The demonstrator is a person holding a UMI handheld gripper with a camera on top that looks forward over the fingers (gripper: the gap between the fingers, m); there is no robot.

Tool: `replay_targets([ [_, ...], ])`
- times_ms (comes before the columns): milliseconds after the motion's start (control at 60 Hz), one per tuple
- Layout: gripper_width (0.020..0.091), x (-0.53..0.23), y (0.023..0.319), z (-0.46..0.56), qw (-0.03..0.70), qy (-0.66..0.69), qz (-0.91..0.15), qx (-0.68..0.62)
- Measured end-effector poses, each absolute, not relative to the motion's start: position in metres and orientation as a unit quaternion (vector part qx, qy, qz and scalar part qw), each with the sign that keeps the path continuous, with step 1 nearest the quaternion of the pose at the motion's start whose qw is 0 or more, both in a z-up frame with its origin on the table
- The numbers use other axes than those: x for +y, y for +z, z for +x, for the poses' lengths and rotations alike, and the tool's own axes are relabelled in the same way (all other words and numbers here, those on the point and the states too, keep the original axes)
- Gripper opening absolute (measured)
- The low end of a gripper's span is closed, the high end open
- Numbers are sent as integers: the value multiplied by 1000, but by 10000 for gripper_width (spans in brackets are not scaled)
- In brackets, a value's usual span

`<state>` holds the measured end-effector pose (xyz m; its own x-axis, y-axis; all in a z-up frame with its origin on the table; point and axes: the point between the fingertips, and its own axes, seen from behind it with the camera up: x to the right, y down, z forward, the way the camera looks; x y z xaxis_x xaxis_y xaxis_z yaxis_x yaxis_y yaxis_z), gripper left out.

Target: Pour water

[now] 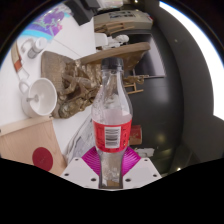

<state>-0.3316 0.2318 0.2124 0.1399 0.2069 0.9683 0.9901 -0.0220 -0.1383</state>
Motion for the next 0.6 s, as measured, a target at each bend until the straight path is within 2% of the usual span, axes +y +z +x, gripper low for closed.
replay_targets([
  [100, 221, 220, 216, -325, 523, -307, -675, -421],
  [267, 222, 209, 194, -326, 556, -113, -770, -291],
  [417, 221, 199, 153, -328, 551, 29, -810, -198],
  [600, 223, 197, 107, -325, 542, 97, -821, -151],
])
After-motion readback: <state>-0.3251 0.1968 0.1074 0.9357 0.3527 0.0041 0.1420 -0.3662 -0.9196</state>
